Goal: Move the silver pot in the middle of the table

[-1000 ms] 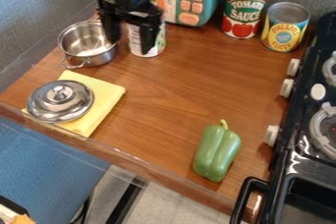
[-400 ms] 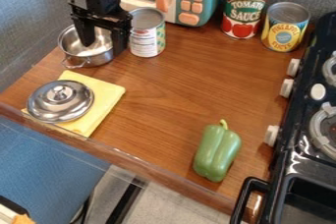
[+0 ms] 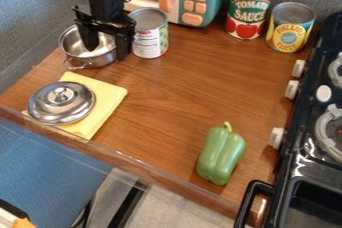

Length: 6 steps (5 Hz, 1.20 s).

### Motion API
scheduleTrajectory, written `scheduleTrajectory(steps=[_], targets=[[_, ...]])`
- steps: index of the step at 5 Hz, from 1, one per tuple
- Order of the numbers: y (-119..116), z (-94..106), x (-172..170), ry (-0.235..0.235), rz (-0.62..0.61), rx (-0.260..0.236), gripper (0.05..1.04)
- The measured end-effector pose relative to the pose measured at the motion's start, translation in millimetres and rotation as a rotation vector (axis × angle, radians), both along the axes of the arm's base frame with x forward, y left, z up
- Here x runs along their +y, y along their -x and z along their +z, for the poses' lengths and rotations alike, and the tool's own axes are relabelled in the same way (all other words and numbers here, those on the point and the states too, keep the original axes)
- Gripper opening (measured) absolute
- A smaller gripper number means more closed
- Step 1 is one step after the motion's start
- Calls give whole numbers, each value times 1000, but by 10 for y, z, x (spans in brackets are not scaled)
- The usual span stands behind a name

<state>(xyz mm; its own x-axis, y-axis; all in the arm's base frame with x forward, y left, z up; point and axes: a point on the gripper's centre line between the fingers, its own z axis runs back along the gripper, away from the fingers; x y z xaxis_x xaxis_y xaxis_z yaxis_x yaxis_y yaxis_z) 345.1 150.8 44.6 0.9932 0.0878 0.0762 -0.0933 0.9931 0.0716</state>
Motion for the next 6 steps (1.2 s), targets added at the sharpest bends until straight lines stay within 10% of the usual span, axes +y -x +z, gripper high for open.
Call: scheduleTrajectory(steps=[1,4,6], targets=[[-9,-103,-17,17,6,8,945],[-15,-237,42,52,40,21,177],[88,166,43,-34,53,-2,81]])
